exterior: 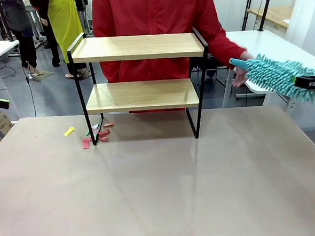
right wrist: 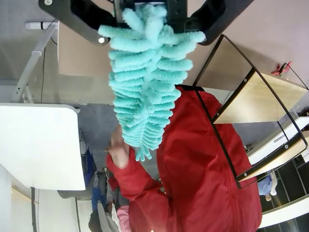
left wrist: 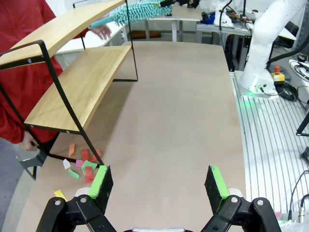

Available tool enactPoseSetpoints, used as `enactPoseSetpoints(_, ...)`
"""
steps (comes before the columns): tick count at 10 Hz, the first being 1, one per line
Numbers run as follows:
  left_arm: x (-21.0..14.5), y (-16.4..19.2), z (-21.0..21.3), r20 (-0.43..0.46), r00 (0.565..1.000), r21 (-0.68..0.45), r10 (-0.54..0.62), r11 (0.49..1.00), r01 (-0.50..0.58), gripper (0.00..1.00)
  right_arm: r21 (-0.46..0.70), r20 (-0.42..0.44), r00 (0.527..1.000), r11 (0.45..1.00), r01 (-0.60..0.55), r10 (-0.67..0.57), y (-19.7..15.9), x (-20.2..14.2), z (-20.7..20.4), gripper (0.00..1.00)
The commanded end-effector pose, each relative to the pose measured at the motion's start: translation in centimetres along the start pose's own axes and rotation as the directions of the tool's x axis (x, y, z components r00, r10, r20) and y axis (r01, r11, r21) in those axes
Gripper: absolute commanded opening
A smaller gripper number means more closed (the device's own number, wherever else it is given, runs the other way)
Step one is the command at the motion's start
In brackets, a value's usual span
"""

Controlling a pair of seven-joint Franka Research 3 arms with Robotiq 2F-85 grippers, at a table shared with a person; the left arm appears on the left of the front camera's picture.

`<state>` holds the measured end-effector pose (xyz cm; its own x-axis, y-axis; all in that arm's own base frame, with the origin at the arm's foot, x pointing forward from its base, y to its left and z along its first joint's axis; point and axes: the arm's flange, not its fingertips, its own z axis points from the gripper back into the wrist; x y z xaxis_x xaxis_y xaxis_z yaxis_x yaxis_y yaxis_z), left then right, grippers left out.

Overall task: Clean the shelf.
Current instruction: Hand the Duster back to the human.

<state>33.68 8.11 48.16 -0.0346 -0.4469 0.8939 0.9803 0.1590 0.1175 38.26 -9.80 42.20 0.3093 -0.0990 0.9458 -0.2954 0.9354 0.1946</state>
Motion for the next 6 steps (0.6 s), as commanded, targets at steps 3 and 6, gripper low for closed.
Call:
enactPoseSetpoints(3,0.26,-0.02,-0.08,0.026,1.000,0.011,-0.002,1.000,0.001,1.00,-0.007,-0.005,1.000,1.000,-0.007,0.007,-0.01,0.02,0.02,0.16)
enactPoseSetpoints(6,0.26,-0.02,-0.08,0.026,1.000,0.011,-0.002,1.000,0.001,1.00,-0.007,-0.005,1.000,1.000,-0.007,0.007,-0.01,0.02,0.02,0.16)
